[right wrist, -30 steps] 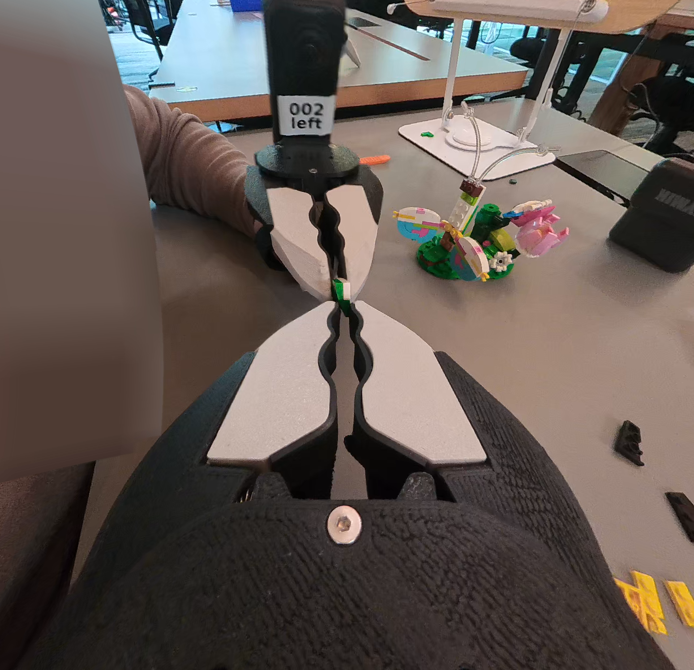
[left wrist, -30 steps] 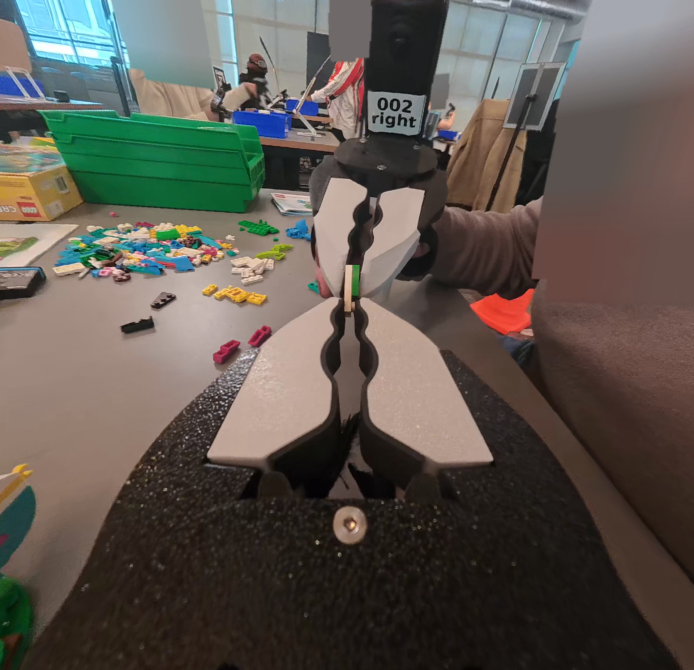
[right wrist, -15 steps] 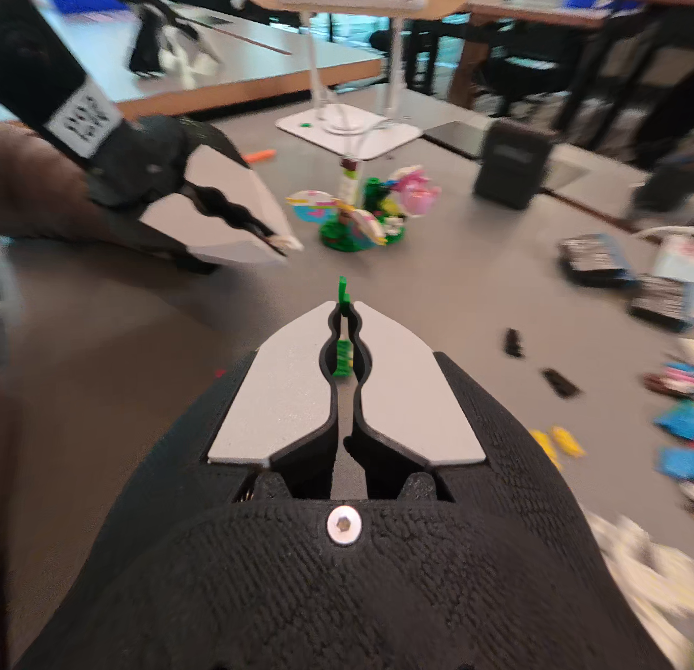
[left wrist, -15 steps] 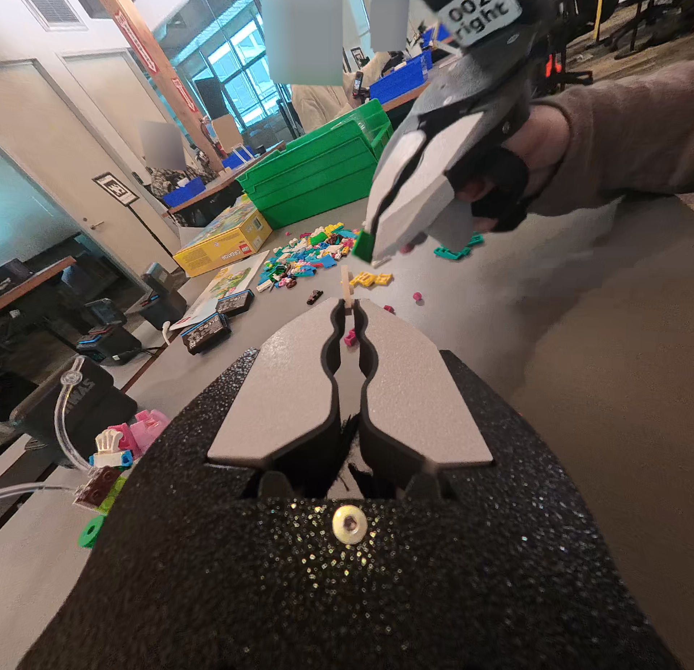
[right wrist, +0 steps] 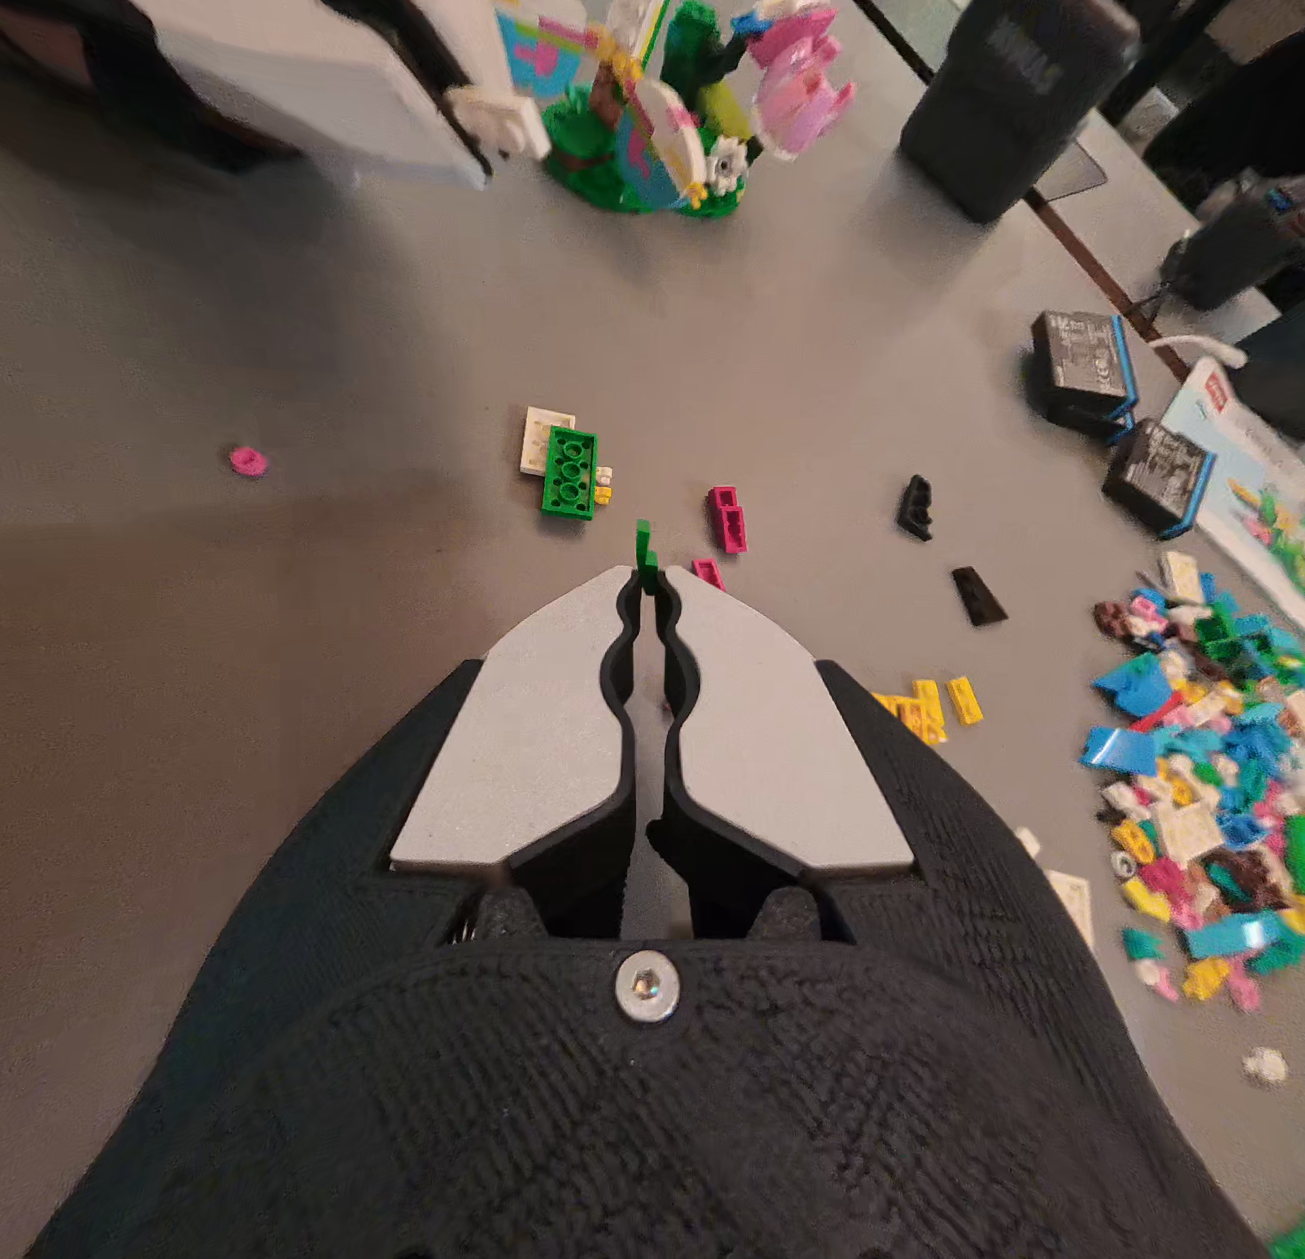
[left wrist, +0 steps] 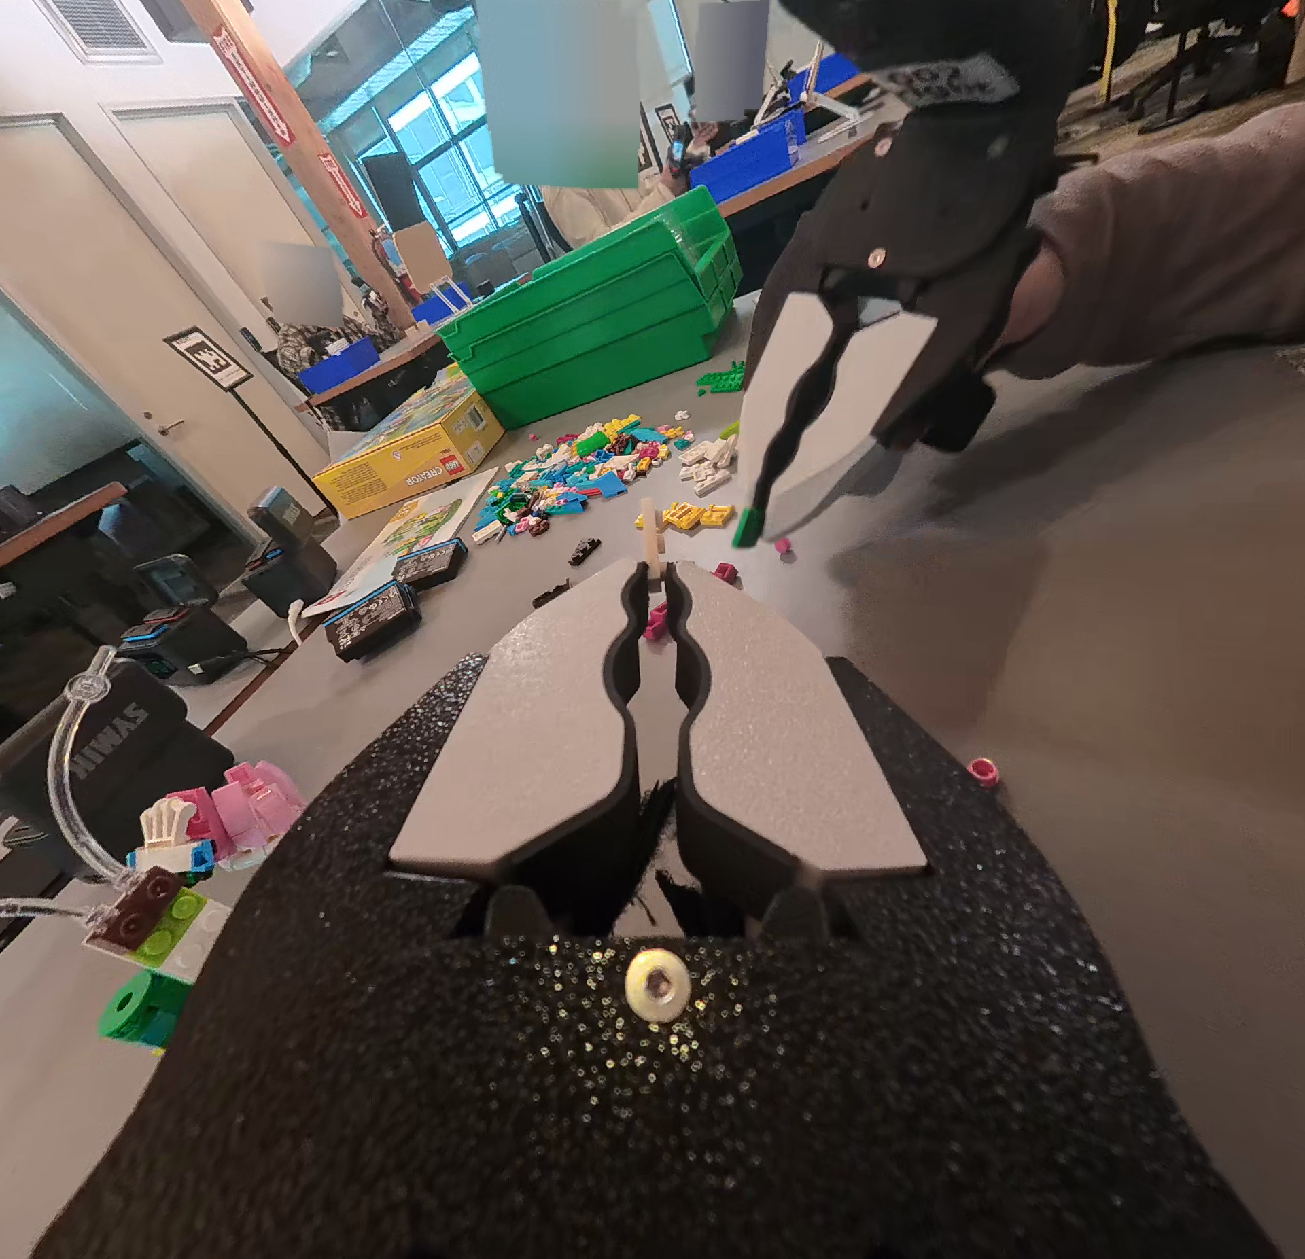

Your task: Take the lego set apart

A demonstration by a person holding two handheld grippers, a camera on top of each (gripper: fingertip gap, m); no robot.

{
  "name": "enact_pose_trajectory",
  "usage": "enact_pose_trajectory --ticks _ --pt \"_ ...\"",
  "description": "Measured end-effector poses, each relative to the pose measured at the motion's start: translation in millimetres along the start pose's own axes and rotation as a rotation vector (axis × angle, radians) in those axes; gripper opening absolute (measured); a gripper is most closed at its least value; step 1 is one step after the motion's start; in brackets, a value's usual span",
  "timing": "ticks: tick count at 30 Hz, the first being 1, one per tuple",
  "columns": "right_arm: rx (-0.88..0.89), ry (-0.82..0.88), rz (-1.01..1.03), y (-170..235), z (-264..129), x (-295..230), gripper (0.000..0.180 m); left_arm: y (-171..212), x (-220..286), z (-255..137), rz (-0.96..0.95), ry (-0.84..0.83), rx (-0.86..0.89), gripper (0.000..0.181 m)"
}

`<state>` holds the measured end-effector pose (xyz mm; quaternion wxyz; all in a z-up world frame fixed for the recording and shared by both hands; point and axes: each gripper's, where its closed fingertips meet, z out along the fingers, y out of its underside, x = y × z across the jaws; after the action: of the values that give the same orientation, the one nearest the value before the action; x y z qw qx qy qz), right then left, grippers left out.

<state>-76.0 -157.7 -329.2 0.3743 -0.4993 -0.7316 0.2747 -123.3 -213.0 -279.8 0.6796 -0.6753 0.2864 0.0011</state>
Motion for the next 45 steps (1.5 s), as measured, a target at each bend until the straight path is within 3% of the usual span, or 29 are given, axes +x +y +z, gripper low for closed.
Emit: enact_pose_trajectory --ticks 5,9,13,16,20,24,31,40,42,45 --pt "0.005 0.065 -0.087 -6.3 1.8 -0.6 0.002 0.4 1.6 -0.4 0.005 0.016 0.005 0.004" --pt "0.01 0.231 -0.117 9.0 -46.7 38.8 0.002 -0.3 2.9 -0.9 0.035 0.013 0.014 0.004" --pt "-0.148 0.414 0.007 68.5 -108.6 100.4 0.002 -0.2 2.9 0.6 0.035 0.016 0.016 0.004" --pt "-0.289 0.435 0.076 114.5 -132.5 119.9 0.002 0.0 2.5 0.9 0.033 0.016 0.016 0.004" --pt "-0.234 0.435 0.152 122.2 -135.1 126.8 0.002 -0.3 3.9 0.8 0.041 0.022 0.021 0.004" --pt "-0.367 0.586 0.119 141.5 -144.0 163.3 0.002 -0.6 4.5 0.7 0.046 0.025 0.024 0.004" --pt "-0.391 0.506 0.202 166.3 -117.6 208.2 0.002 -0.6 6.1 0.5 0.055 0.031 0.023 0.004" --pt "-0.353 0.47 0.195 154.9 -107.5 225.1 0.023 -0.3 7.6 0.3 0.065 0.035 0.021 0.004" --pt "-0.186 0.414 0.203 109.6 -100.2 203.7 0.022 0.0 7.4 0.4 0.063 0.036 0.02 0.004" --pt "0.088 0.141 0.093 15.8 -73.7 119.2 0.02 -0.7 10.6 0.1 0.068 0.06 0.025 0.004"
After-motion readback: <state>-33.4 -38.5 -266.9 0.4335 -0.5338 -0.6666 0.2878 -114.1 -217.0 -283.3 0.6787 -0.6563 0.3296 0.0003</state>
